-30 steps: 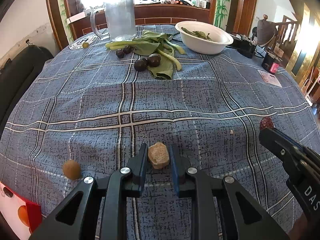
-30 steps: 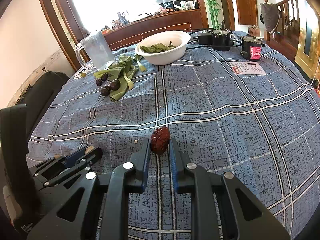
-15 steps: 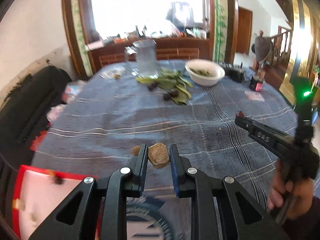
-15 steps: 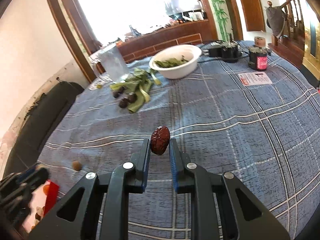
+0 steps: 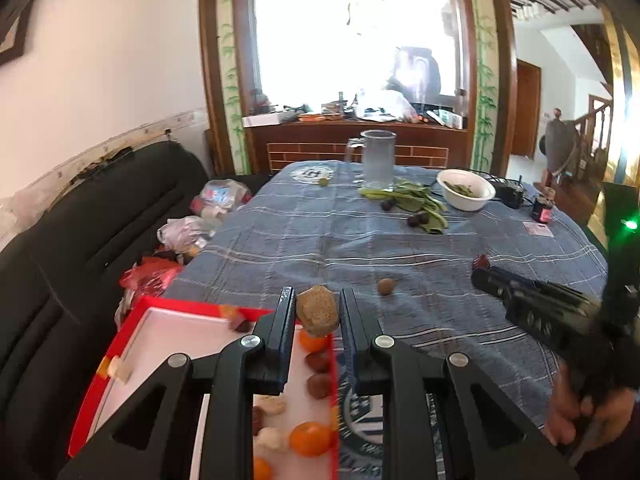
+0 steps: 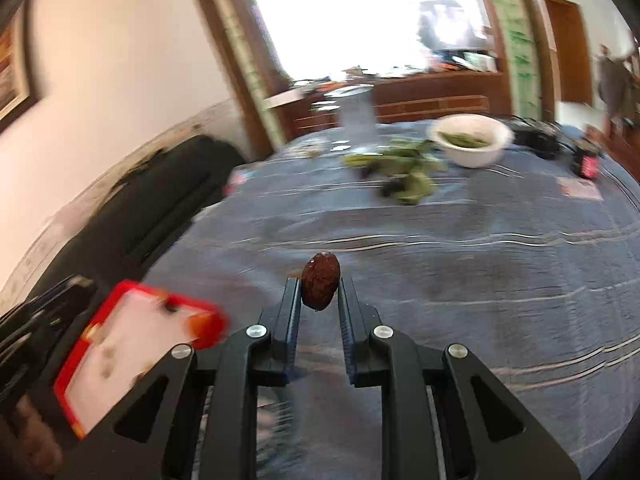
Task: Organize fruits
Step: 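Carry the date with the right gripper while the left gripper carries the pastry cube to the tray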
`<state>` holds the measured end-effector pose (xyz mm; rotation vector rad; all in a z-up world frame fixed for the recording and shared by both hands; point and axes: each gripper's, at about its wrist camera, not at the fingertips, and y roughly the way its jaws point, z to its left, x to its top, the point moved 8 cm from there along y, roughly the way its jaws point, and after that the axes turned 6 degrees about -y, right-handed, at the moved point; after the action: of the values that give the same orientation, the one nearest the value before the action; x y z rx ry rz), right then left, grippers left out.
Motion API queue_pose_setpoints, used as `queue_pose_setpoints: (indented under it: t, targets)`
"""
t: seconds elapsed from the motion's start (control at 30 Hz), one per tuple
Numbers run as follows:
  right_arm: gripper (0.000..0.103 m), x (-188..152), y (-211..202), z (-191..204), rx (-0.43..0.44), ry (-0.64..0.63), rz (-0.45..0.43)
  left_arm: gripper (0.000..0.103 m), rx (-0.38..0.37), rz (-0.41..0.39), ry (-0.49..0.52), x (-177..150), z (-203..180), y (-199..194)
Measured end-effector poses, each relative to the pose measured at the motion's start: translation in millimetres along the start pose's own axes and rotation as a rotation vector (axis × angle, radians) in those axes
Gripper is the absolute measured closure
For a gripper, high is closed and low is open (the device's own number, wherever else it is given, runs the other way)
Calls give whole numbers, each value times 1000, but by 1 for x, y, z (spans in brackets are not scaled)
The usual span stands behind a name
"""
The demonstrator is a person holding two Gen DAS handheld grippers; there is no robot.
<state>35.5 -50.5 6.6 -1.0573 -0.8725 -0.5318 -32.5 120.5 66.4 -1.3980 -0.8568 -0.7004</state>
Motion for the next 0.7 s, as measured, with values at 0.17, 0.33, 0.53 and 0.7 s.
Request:
queue_pose_setpoints:
  t: [0.17,0.33,0.53,0.7]
  targets:
    - [82,-1,-11,62,78,-78,-26,82,10,3,-38,-9,26,-6]
    - [82,-5,-16,102,115,-127,-40,82,22,-2,-62,-16,48,-13]
    - [82,-16,-15,131,140,-170,-22,82,34,2,-77,-25,69,-19]
    - [82,-34,-10,149,148,-210,12,82,61,23,-81,-38,91,-19]
